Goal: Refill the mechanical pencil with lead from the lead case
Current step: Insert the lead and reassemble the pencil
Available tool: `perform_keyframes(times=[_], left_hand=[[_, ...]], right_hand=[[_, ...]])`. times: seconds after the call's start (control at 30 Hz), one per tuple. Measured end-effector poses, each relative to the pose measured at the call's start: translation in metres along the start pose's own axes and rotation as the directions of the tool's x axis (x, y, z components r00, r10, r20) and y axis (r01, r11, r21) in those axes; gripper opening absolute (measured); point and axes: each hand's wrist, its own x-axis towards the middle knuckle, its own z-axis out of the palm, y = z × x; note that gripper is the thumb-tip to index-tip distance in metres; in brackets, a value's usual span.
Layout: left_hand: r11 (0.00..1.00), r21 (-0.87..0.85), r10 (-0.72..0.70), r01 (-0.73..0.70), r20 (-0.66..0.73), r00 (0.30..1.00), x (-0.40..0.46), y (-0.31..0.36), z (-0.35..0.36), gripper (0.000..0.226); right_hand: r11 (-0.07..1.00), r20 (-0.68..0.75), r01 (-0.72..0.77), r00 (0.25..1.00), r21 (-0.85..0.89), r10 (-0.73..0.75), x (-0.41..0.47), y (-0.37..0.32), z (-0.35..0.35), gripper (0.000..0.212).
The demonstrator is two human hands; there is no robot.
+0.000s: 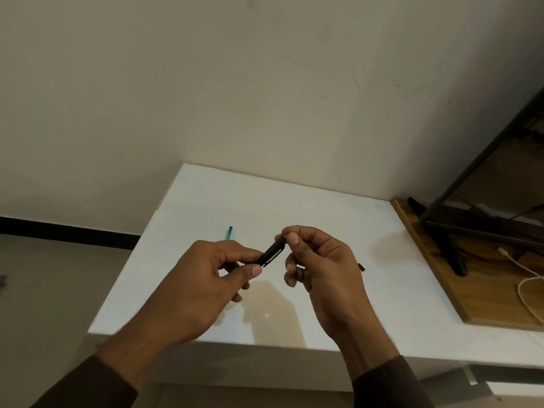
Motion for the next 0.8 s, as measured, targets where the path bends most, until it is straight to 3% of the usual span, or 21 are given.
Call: perform_keyframes(times=[0.23, 0.53, 0.8], left_hand=[[1.0, 0.001, -0.008, 0.008, 0.003, 1.0, -0.001, 0.0, -0.001, 0.02], [0.999, 0.033, -0.003, 0.003, 0.0, 1.0, -0.001, 0.001, -0.004, 0.02], [1.0, 0.017, -0.003, 0.003, 0.0, 1.0, -0.001, 0.003, -0.003, 0.022]], right_hand=[[0.998, 0.066, -0.015, 0.998, -0.061, 0.019, -0.001, -0.005, -0.007, 0.02], [0.949, 0.172, -0.235, 0.965, 0.212, 0.2, 0.0, -0.005, -0.009, 0.02], [0.924, 0.24, -0.303, 0.939, 0.234, 0.247, 0.001, -0.005, -0.014, 0.019]])
